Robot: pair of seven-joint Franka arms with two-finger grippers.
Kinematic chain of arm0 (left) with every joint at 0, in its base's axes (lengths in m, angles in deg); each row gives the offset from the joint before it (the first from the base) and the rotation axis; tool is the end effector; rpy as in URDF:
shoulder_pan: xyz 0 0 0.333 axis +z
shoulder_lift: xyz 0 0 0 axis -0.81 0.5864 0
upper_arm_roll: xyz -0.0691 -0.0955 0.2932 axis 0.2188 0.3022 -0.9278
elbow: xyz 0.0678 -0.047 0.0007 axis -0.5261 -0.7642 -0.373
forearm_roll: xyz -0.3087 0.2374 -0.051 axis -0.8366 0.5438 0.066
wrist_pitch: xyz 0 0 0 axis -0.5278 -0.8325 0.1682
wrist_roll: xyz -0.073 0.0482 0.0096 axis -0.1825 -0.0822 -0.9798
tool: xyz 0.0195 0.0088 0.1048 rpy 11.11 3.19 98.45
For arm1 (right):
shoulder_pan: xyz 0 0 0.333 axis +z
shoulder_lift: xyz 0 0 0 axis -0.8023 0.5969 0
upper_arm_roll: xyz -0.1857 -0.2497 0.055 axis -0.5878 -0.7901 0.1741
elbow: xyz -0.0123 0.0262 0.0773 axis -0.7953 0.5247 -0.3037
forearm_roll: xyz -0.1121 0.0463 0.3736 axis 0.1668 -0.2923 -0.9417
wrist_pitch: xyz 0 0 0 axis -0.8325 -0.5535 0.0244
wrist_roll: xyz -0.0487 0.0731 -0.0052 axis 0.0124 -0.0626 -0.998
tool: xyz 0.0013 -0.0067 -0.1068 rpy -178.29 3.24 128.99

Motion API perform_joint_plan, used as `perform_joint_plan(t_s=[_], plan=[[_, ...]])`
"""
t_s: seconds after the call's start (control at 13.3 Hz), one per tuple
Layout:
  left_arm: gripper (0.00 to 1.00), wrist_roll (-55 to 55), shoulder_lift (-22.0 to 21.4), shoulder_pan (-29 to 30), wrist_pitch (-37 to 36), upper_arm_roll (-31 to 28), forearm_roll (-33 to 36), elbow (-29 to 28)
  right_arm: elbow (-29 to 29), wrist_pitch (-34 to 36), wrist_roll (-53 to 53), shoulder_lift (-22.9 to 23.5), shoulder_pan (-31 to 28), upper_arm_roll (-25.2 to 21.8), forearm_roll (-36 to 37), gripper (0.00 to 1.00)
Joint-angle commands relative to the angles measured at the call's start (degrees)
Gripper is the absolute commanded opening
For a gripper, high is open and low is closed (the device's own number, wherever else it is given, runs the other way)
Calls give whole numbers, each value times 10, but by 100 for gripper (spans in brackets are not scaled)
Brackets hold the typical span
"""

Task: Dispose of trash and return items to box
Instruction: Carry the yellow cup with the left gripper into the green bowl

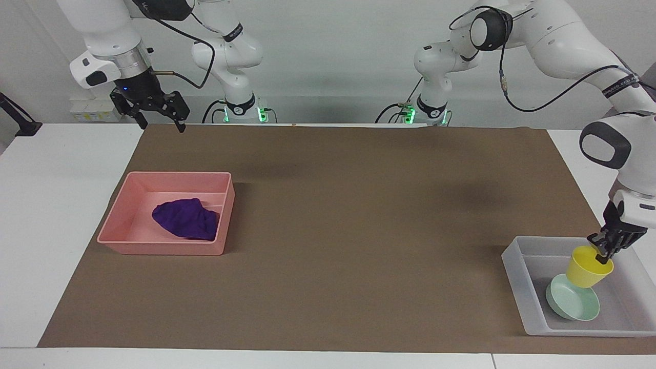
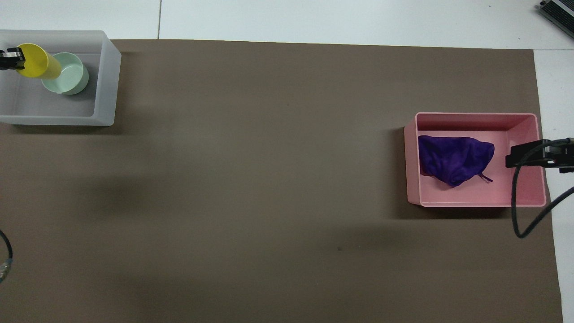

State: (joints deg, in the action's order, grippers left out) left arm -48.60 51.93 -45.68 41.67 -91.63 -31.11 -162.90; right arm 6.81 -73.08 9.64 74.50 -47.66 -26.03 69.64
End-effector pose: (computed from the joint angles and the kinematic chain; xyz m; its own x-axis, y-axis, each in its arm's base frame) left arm 0.7290 0.1375 0.4619 0.9139 0.1669 0.3699 0.1921 -0.9808 -0.0321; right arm 0.5226 -0.0273 0.6329 0.9931 -0.1168 -0.0049 -0.1167 -0.9932 0.0043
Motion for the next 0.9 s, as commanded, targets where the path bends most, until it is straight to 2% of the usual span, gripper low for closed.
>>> perform_joint_plan(t_s=[0.0, 0.82], plan=[[0, -11, 22, 13, 16, 5, -13, 21, 7, 0, 7, -5, 2, -2, -2, 100], [0, -10, -4, 18, 102, 4, -59, -90, 15, -2, 3, -7, -3, -2, -2, 100]])
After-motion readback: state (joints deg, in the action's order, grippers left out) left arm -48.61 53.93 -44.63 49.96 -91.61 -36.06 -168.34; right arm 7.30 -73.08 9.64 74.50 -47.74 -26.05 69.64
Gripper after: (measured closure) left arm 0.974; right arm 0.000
